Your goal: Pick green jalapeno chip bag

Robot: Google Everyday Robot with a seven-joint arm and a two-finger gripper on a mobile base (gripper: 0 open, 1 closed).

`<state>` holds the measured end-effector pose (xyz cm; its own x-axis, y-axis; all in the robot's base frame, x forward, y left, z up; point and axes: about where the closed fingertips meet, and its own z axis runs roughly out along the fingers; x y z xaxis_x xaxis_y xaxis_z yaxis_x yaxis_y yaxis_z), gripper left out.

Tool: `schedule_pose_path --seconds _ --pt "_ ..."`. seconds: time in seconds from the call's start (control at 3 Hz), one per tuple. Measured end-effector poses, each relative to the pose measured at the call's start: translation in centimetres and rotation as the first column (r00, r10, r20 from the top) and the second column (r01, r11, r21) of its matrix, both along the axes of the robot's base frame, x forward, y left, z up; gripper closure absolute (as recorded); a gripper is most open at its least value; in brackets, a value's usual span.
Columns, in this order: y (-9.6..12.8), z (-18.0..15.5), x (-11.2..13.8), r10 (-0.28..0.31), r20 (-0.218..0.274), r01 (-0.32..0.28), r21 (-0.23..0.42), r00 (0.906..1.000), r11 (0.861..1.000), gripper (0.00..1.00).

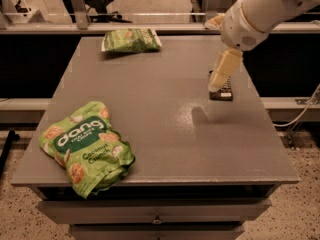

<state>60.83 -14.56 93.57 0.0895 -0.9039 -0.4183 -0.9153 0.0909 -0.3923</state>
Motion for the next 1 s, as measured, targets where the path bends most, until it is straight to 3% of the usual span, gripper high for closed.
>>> schedule_pose_path --seconds 0.33,0.67,1.0 --pt "2.2 -1.1 6.2 0.032 0.075 -0.041 0.122 0.9967 0.992 0.00" --pt "2.2 -1.1 6.2 0.032 0.074 -0.041 0.122 0.9967 0.992 0.00" --pt "3.4 -0.9 7.8 0.003 0.108 -0.023 0.186 0.9941 0.982 0.00"
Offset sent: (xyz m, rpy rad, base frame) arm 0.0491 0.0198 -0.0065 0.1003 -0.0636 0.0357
